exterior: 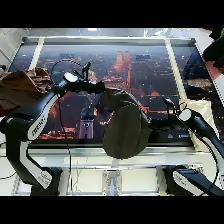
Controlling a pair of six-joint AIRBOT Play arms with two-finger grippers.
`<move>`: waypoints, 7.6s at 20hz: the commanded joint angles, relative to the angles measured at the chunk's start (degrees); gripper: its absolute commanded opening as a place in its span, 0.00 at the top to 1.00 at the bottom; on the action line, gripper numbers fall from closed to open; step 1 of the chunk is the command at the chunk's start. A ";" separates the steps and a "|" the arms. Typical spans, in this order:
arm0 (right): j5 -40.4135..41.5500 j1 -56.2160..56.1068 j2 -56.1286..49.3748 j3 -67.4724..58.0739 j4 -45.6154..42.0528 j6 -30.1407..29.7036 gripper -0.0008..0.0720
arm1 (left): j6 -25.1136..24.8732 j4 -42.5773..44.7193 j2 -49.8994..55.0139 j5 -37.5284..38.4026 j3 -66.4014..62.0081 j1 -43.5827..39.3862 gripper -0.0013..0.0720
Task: Fold the shirts.
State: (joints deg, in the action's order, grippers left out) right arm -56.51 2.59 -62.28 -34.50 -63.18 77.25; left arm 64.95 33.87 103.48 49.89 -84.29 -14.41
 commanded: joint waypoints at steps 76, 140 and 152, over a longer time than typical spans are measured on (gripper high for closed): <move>-7.06 29.86 3.89 -13.29 23.76 -9.07 0.38 | 50.77 9.60 -66.88 0.17 77.48 46.97 0.32; -8.85 3.56 -25.94 -57.35 11.76 -13.51 0.96 | 7.06 55.23 -12.02 25.46 -18.18 17.84 0.97; 5.55 2.05 -39.91 -57.99 9.11 -12.63 0.97 | 17.75 57.90 1.97 16.94 -18.21 15.19 0.97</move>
State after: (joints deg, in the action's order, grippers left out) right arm -48.47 4.82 -101.78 -92.47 -51.90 64.05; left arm 80.09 91.05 105.10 62.87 -102.48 1.06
